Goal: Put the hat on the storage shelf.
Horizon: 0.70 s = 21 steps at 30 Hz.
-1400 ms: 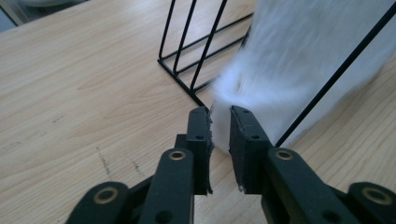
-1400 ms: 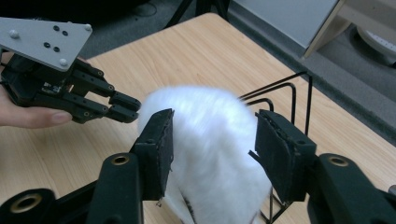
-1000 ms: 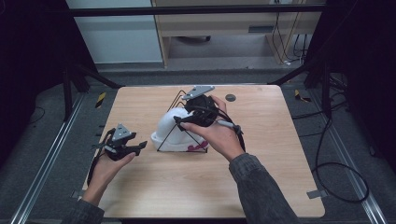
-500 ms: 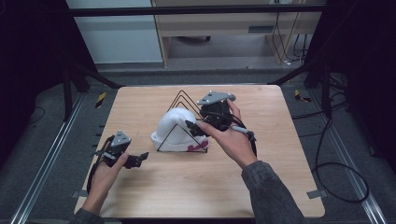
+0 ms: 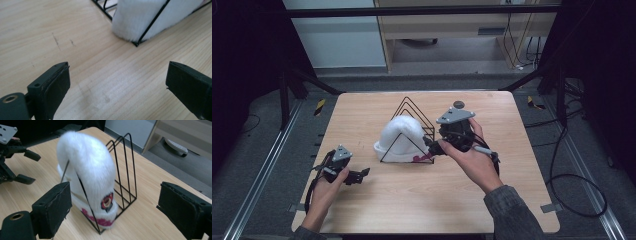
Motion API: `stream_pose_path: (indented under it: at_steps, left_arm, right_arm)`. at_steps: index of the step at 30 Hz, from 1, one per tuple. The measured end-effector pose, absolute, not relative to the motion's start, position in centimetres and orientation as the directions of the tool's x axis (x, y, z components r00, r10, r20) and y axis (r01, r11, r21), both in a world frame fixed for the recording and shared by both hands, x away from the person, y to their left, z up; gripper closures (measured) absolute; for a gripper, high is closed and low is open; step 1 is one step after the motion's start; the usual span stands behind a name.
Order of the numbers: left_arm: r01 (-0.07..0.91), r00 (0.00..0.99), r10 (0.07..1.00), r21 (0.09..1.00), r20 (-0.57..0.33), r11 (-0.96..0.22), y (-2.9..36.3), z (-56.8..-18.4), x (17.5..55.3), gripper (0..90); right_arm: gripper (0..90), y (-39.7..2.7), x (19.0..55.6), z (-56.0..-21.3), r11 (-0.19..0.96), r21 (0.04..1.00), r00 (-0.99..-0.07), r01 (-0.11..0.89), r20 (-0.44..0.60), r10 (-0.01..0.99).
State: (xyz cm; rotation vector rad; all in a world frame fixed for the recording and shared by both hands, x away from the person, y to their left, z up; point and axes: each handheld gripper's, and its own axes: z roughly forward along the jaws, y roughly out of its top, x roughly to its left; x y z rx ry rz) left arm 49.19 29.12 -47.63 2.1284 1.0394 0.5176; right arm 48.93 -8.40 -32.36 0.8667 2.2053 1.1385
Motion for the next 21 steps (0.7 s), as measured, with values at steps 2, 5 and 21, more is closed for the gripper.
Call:
stream_pose_path:
  at_steps: [2, 5, 21]
  left_arm:
    - [0.523, 0.594, 0.803, 0.739, 0.041, -0.424, 29.2, -48.1, 49.0, 4.5]
    - [0.534, 0.594, 0.803, 0.728, 0.037, -0.429, 29.3, -48.5, 49.0, 3.9]
    - [0.579, 0.563, 0.826, 0.700, 0.027, -0.418, 29.5, -50.6, 49.5, 2.1]
  right_arm:
    - [11.6, -9.2, 48.6, -32.6, 0.442, 0.842, -0.658, 0.310, -0.146, 0.739]
    - [11.9, -10.1, 48.5, -32.9, 0.433, 0.845, -0.651, 0.314, -0.140, 0.746]
    - [13.6, -15.4, 46.0, -35.2, 0.415, 0.831, -0.621, 0.372, -0.109, 0.776]
